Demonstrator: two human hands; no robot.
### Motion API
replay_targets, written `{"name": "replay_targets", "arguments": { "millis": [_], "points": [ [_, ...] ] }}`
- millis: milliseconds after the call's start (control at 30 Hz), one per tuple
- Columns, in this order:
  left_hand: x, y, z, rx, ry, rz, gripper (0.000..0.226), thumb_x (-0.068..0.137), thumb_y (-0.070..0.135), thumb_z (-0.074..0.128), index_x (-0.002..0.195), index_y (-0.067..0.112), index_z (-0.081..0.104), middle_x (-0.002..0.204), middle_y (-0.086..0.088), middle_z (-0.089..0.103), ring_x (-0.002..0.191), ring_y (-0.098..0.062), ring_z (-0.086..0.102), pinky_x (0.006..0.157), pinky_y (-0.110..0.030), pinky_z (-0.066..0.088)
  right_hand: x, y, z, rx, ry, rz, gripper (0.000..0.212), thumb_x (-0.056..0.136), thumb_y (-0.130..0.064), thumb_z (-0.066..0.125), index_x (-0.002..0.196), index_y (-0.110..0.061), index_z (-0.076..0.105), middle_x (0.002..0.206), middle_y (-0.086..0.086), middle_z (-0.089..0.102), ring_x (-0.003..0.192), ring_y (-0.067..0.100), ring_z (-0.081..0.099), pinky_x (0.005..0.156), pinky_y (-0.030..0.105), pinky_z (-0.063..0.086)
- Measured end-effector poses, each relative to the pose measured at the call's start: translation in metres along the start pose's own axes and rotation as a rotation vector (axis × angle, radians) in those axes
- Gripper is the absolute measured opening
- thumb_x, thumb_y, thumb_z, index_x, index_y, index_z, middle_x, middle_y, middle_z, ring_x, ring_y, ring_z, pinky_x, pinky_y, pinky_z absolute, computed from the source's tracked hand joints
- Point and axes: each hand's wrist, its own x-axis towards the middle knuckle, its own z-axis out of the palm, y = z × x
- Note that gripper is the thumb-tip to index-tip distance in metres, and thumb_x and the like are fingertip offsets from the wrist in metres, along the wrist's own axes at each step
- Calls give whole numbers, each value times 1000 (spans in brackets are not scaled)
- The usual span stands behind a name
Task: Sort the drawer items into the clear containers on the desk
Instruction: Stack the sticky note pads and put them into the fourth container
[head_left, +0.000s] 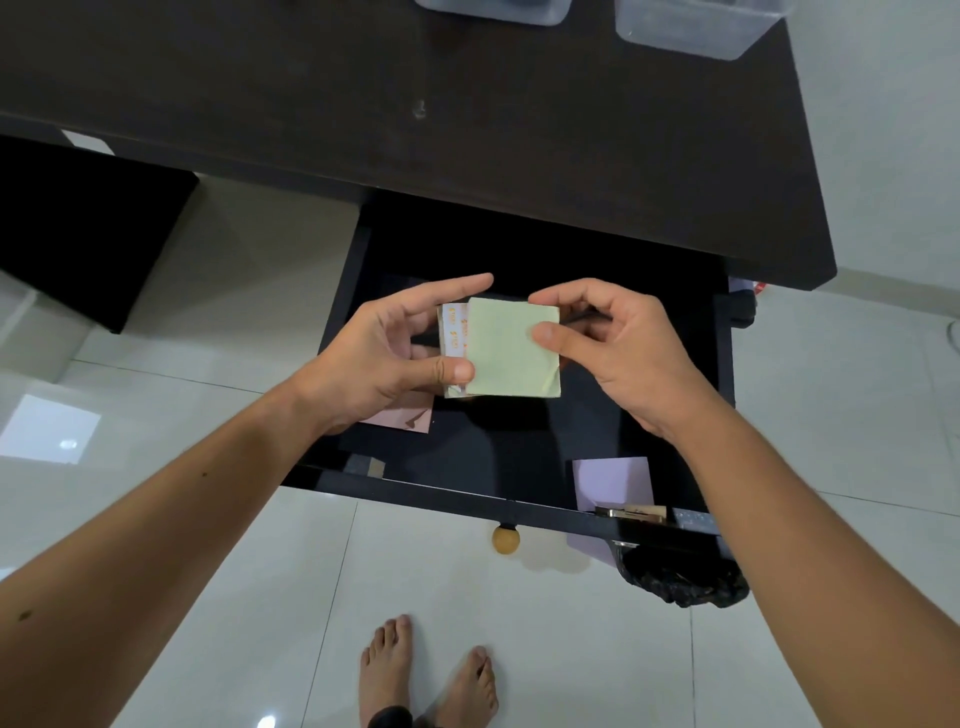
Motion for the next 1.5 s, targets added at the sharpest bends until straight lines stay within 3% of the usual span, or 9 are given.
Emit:
{"name": "replay_targets", "arguments": {
  "millis": [133, 300, 467, 667, 833, 967, 1100, 1333, 1500],
  "points": [
    [-4, 1, -2, 8, 1, 4, 68, 80, 4, 77, 141, 30, 61, 136, 1, 70, 112, -27, 77, 79, -33, 66, -1, -2, 10, -1, 52, -22, 26, 89, -11, 83, 111, -21, 75, 99, 4, 72, 84, 12, 70, 87, 35, 64],
    [-8, -1, -5, 2, 18, -6, 63, 85, 8, 76, 143, 23, 58, 136, -6, 71, 116, -31, 75, 83, -39, 66, -2, -2, 19, -21, 84, -43, 26, 86, -14, 86, 107, -26, 76, 94, 1, 70, 84, 11, 68, 87, 43, 64],
    [-10, 0, -6, 79, 100, 7, 53, 90, -1, 76, 135, 24, 63, 130, -4, 72, 116, -27, 75, 81, -40, 66, 1, 2, 15, 22, 101, -53, 19, 93, -14, 80, 111, -18, 76, 100, 7, 74, 87, 12, 71, 76, 28, 62],
    [-20, -4, -16, 141, 94, -117, 50, 97, -1, 70, 135, 29, 58, 131, -1, 71, 122, -25, 71, 89, -50, 65, 9, 31, -6, -111, 158, 30, 26, 87, -17, 86, 110, -24, 78, 103, 1, 74, 90, 7, 67, 87, 24, 58],
    [-21, -11, -10, 248, 2, -195, 50, 96, 1, 73, 133, 31, 59, 129, 3, 73, 122, -18, 71, 100, -43, 61, 25, 55, -3, -305, 140, 57, 43, 83, -23, 89, 122, -34, 75, 110, -4, 66, 101, 16, 66, 92, 31, 57],
    [-16, -13, -7, 226, -17, -206, 50, 96, -2, 71, 133, 28, 59, 128, 1, 74, 119, -18, 72, 99, -37, 61, 36, 69, 4, -437, 155, 50, 56, 83, -28, 89, 136, -32, 69, 110, -5, 58, 90, 7, 56, 82, 19, 47],
    [-13, -18, -5, 232, -27, -208, 50, 96, -2, 72, 132, 29, 60, 128, 2, 74, 119, -18, 72, 99, -37, 61, 38, 71, 6, -534, 158, 61, 52, 79, -25, 92, 128, -26, 73, 110, -5, 52, 84, 3, 50, 75, 9, 39],
    [-11, -20, -4, 257, -38, -212, 50, 95, 0, 74, 132, 31, 60, 130, 4, 72, 123, -15, 69, 99, -35, 61, 34, 65, 7, -447, 172, 81, 43, 78, -15, 92, 111, -25, 66, 100, -7, 66, 86, 9, 60, 73, 20, 46],
    [-12, -21, -4, 261, -34, -209, 50, 95, 0, 74, 131, 32, 61, 130, 3, 72, 122, -16, 70, 95, -32, 61, 23, 57, -1, -170, 211, 109, 33, 91, -4, 79, 108, -29, 67, 104, 8, 68, 83, 27, 72, 80, 34, 63]
  ]
}}
